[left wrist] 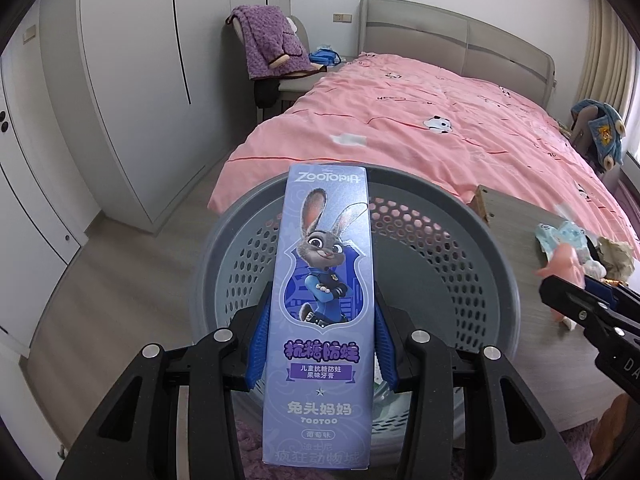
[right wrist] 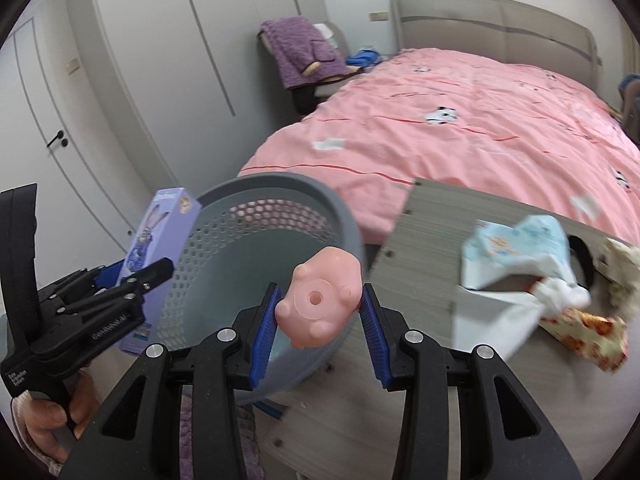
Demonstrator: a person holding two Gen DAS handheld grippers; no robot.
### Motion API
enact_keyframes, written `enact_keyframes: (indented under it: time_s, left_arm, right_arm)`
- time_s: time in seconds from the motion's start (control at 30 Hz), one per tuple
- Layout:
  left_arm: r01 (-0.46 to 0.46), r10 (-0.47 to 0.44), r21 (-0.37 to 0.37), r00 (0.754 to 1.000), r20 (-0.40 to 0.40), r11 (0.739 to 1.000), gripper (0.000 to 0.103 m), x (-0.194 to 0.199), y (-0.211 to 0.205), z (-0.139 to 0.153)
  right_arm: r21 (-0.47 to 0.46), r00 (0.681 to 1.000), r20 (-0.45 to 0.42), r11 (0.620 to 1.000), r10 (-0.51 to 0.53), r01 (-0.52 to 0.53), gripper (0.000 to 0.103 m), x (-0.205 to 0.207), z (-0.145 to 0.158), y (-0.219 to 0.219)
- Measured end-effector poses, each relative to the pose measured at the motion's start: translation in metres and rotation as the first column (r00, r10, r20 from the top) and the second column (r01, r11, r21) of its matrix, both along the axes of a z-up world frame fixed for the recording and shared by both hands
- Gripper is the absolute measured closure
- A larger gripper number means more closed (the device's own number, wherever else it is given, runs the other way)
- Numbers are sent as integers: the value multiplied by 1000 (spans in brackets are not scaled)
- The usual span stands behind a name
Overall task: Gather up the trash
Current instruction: 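Open both grippers over the basket, dropping the toothpaste box and pig toy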
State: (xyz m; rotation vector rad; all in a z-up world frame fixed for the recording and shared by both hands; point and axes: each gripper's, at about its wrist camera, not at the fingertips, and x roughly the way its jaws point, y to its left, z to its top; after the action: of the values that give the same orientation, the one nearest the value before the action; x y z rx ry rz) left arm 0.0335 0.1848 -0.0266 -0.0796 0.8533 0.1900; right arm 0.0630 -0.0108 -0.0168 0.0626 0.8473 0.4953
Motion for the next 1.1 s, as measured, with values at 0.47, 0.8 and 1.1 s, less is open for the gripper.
enact_keyframes:
  time_s: [0.47,0.8,1.1]
  left_arm:
    - [17,-17,-8,1000,-25,1000,60,14,0,-12]
    - [11,-11,-13,1000,-21,1000,60,17,1,-11]
    - [-13,13,-19,1000,-16,1000,46,12,5,-6]
  right_arm:
    - [-15,998,-6,998,63,-63,63,11,-2,31]
    - [-17,998,-1,997,70,-70,61,14,-3,34]
    - [-18,998,27,998,58,-58,48,10,2,33]
